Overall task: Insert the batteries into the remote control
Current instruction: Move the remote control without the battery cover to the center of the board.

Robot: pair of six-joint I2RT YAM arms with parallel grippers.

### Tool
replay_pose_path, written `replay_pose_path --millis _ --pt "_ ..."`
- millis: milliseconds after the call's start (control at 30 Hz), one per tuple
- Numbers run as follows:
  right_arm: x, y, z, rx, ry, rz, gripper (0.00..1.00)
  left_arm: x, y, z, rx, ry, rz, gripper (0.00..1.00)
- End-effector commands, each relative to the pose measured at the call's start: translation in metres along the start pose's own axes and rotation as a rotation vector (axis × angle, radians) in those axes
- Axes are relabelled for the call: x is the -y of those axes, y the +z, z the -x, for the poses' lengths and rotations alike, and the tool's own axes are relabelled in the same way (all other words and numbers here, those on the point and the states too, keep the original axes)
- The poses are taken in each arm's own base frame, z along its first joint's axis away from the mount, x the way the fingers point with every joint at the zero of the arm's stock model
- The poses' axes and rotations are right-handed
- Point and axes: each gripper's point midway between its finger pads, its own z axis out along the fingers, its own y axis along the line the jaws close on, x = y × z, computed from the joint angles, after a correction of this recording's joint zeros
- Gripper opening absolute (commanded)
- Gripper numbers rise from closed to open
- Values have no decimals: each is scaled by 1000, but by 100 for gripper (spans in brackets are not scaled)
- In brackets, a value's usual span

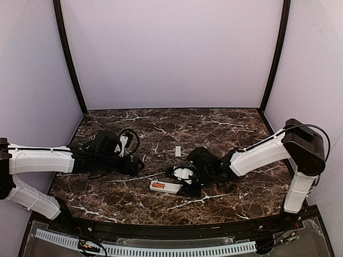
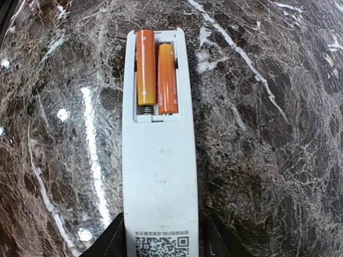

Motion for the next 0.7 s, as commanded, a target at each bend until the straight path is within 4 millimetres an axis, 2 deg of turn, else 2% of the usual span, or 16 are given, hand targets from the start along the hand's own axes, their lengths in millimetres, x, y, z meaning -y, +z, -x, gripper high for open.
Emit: replay_pose_path --millis 0,133,200,300,433,533,667 --pt "-12 13 -7 -26 8 25 41 -9 2 -6 -42 -26 25 94" --pt "-5 17 -4 -26 42 -12 25 -5 6 -8 -50 -27 -2 93" --pt "4 20 2 -24 69 -53 20 0 9 -10 -62 -23 -40 90" --pt "21 27 14 -22 111 -114 18 6 15 -10 -74 -16 -82 80" --pt "33 40 26 -22 170 -148 15 7 21 -2 -74 -17 -95 68" --pt "36 49 32 -18 193 -149 13 11 25 3 -72 -4 -113 60" --pt "33 53 32 -29 214 -125 10 14 34 7 -89 6 -130 56"
